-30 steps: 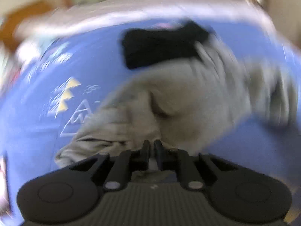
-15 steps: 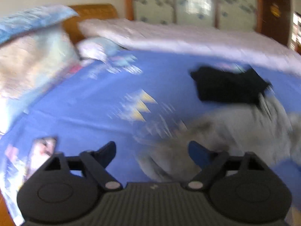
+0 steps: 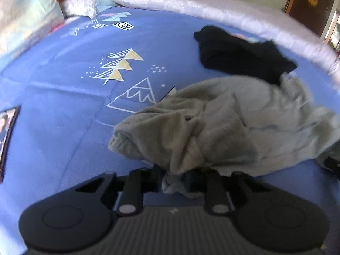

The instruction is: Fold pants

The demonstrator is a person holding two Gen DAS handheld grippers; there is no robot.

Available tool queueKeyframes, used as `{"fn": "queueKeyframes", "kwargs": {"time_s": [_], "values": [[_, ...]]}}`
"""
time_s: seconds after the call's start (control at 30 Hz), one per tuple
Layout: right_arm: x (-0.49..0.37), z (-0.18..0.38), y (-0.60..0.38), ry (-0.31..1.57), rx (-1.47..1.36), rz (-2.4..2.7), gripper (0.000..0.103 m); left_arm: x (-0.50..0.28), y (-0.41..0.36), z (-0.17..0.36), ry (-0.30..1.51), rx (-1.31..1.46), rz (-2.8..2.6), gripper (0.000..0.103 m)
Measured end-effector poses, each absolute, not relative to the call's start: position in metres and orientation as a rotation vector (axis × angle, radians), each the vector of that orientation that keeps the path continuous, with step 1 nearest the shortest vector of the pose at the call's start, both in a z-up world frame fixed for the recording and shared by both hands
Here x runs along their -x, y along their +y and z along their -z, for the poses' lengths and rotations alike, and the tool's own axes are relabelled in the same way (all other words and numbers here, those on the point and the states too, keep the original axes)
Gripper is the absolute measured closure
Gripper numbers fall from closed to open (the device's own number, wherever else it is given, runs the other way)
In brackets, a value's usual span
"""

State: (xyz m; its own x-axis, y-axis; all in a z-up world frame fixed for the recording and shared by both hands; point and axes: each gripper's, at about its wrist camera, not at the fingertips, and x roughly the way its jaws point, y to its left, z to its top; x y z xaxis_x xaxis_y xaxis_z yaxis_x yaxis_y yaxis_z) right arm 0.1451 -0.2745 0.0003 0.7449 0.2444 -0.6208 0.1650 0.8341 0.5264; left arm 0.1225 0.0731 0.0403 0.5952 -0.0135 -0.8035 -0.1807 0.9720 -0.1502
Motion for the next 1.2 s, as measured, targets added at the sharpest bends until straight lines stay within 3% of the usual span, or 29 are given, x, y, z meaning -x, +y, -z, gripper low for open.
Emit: {"fn": "queueKeyframes", "kwargs": {"time_s": [0.27, 0.43, 0.47, 0.53, 0.67, 0.8, 0.87, 0.97, 1.2], "values": [[-0.05, -0.112, -0.348, 0.38, -0.546, 0.018, 0.093, -0.065, 0.111, -0.082, 0.914, 0.569, 0.12, 0.088], [0.014, -0.143, -0.39, 0.243, -0.54, 0.099, 0.092, -0.028, 0.123, -0.069, 0.969, 0.716, 0.279, 0.086], [0.021, -0.14, -0.393, 0.253, -0.518, 0.128, 0.092, -0.025, 0.118, -0.063, 0.998, 0.71, 0.288, 0.081], [0.028, -0.122, -0.391, 0.316, -0.467, 0.187, 0.086, -0.021, 0.096, -0.046, 1.082, 0.597, 0.238, 0.07], [0.033, -0.069, -0.405, 0.523, -0.471, 0.416, 0.054, -0.023, 0.071, -0.03, 1.181, 0.43, 0.222, 0.069], [0.049, -0.052, -0.436, 0.506, -0.666, 0.493, 0.054, -0.025, 0.073, -0.062, 1.051, 0.307, 0.168, 0.064], [0.049, -0.058, -0.438, 0.469, -0.642, 0.51, 0.053, -0.025, 0.064, -0.08, 0.962, 0.22, 0.156, 0.049], [0.034, -0.062, -0.427, 0.435, -0.625, 0.463, 0.047, -0.028, 0.027, -0.097, 0.862, 0.011, 0.213, 0.035], [-0.006, -0.039, -0.396, 0.52, -0.634, 0.297, 0.046, -0.041, -0.082, -0.088, 0.751, -0.364, 0.392, 0.023]]}}
